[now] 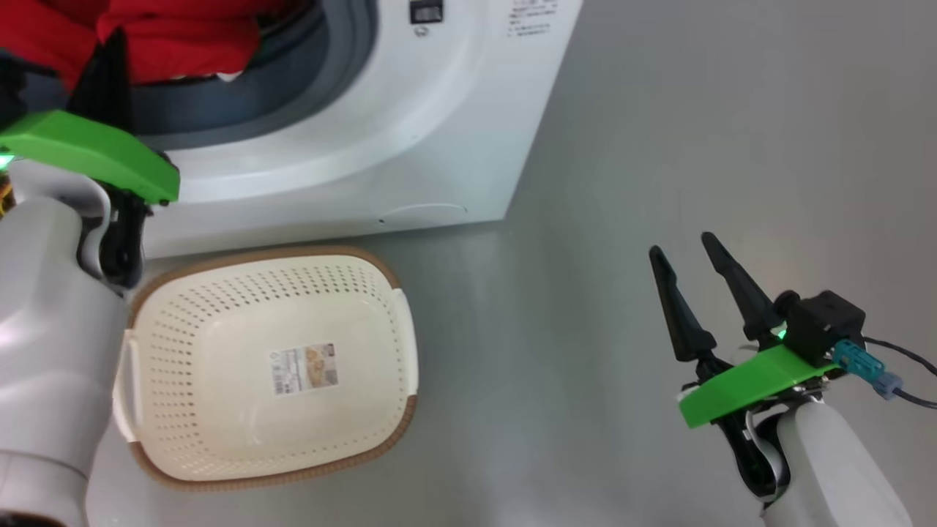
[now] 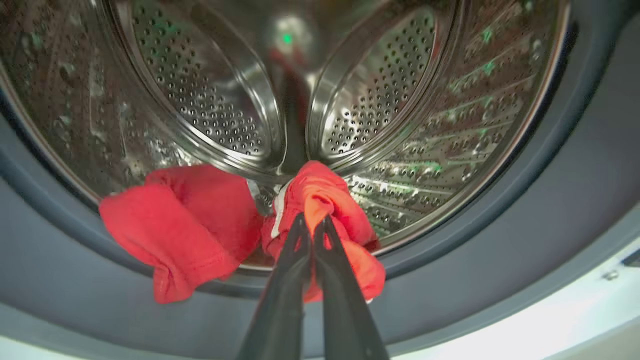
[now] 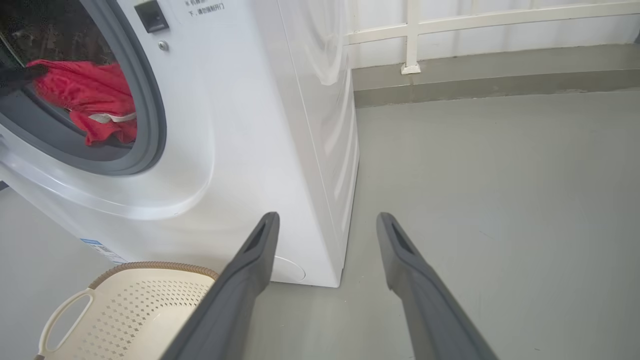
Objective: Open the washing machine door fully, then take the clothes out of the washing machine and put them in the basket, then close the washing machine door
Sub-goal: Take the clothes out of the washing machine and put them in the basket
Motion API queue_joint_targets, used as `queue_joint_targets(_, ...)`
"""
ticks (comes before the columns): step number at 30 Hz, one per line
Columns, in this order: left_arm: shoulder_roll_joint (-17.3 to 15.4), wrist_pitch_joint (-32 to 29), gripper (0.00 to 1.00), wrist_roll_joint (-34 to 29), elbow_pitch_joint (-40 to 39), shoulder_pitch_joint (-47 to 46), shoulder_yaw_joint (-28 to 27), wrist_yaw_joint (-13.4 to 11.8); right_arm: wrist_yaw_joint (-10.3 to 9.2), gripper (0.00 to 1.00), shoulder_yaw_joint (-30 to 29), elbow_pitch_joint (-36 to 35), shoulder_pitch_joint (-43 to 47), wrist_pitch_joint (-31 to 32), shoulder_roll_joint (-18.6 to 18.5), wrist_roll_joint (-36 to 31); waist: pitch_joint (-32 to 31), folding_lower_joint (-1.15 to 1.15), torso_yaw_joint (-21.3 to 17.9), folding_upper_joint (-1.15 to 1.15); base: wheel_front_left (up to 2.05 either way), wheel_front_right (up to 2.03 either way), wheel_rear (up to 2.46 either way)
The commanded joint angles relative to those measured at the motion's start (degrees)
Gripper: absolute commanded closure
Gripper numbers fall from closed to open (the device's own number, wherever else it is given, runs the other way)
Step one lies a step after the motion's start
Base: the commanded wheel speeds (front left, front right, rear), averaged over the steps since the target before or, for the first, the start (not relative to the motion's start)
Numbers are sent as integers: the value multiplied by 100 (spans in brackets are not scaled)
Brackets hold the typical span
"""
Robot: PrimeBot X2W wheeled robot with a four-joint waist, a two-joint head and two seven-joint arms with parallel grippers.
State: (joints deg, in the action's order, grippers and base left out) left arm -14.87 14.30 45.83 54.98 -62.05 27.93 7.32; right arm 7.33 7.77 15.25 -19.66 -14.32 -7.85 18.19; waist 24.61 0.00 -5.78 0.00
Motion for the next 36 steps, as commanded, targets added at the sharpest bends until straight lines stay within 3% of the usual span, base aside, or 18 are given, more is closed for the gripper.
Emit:
queue_joint_targets(1, -295, 67, 100, -123, -338, 139, -316, 16, 16, 0, 57, -115, 170, -68, -41, -37, -267, 0, 243, 0, 0, 0, 0)
queue_joint_targets(9, 10, 69, 100, -1088, -2108, 1489, -1459, 16, 16, 0, -62, -87, 504, -68, -111, -14, -742, 0, 476, 0, 0, 0, 0)
queue_joint_targets(18, 390, 69, 100, -1745, -4127, 3096, -2207, 15, 16, 0, -101, -80, 778, -68, -154, 43, -1083, 0, 530, 0, 0, 0, 0)
queue_joint_targets(28, 623, 66, 100, -2001, -6364, 4693, -2478, -286, 16, 0, -166, -103, 975, -68, -189, 38, -1218, 0, 625, 0, 0, 0, 0)
queue_joint_targets(36, 650, -158, 100, -2124, -7377, 5360, -2441, -583, 16, 0, -137, -116, 937, -68, -202, 32, -1191, 0, 676, 0, 0, 0, 0)
